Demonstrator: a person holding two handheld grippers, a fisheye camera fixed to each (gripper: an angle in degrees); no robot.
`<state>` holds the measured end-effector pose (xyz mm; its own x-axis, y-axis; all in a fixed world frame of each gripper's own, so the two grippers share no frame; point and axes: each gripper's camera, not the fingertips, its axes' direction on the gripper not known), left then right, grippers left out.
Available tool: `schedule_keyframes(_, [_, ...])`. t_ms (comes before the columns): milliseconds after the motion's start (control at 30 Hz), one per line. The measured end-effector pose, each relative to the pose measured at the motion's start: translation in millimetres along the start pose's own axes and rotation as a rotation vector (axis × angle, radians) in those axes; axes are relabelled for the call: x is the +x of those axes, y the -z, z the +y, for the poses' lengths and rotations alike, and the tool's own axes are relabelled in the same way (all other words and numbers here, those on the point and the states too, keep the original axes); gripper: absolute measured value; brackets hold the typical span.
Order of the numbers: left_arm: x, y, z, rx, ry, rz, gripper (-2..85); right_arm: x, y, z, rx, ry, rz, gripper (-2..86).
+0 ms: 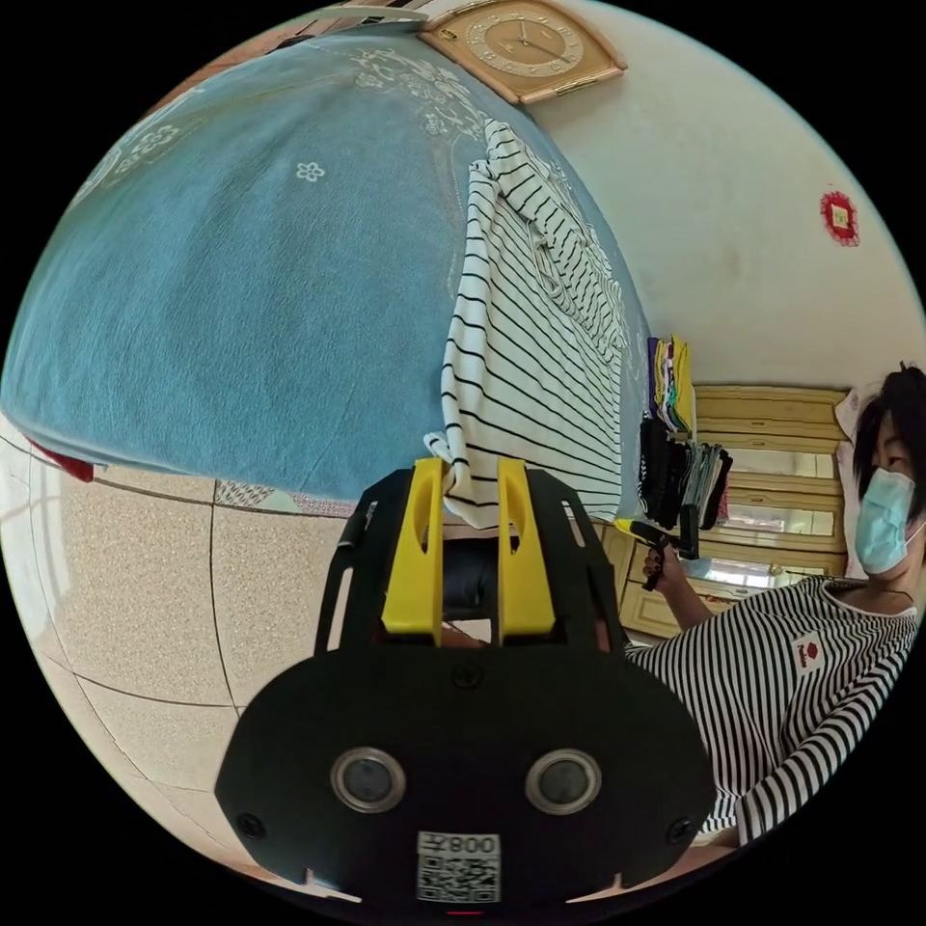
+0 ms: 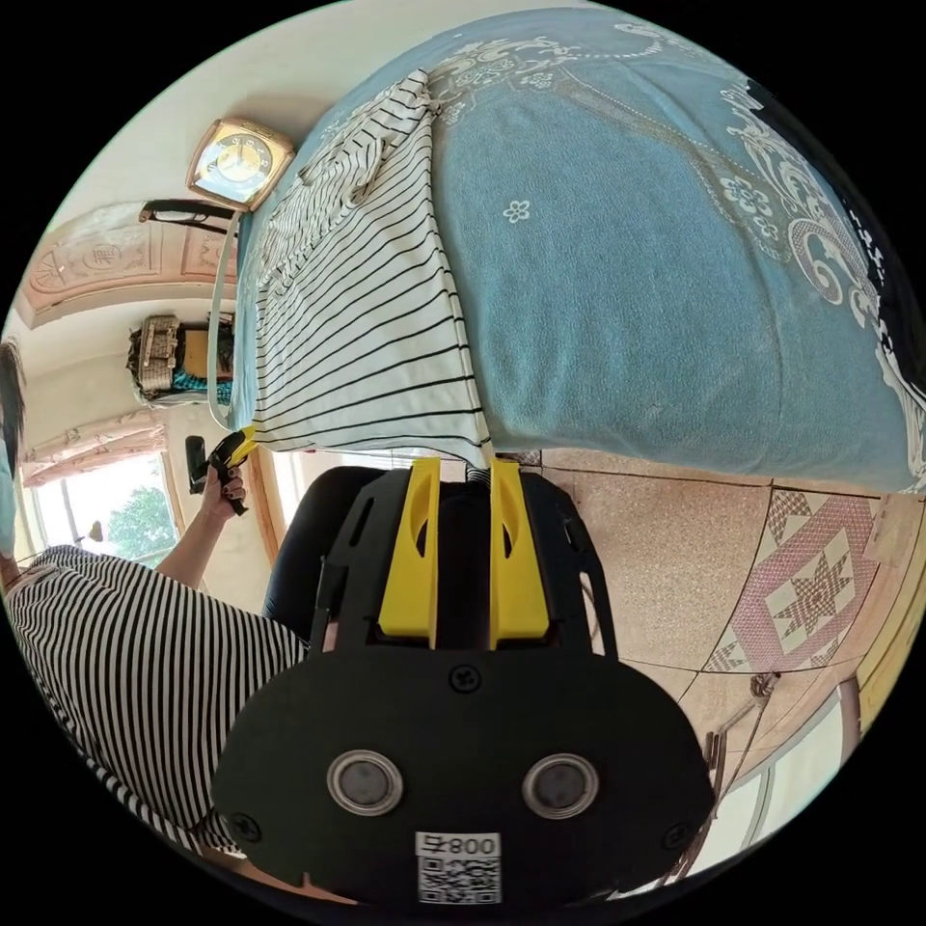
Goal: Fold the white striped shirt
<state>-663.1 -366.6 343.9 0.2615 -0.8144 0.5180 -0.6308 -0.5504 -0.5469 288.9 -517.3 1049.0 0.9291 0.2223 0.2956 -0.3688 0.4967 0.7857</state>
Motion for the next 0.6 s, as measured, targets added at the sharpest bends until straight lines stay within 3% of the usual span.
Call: schedule_keyframes(600, [7.5, -1.9, -69.4, -0.249, 0.081, -0.073, 4.4, -33.7, -18.4, -58.8, -0.043, -0.211, 0.108, 7.9])
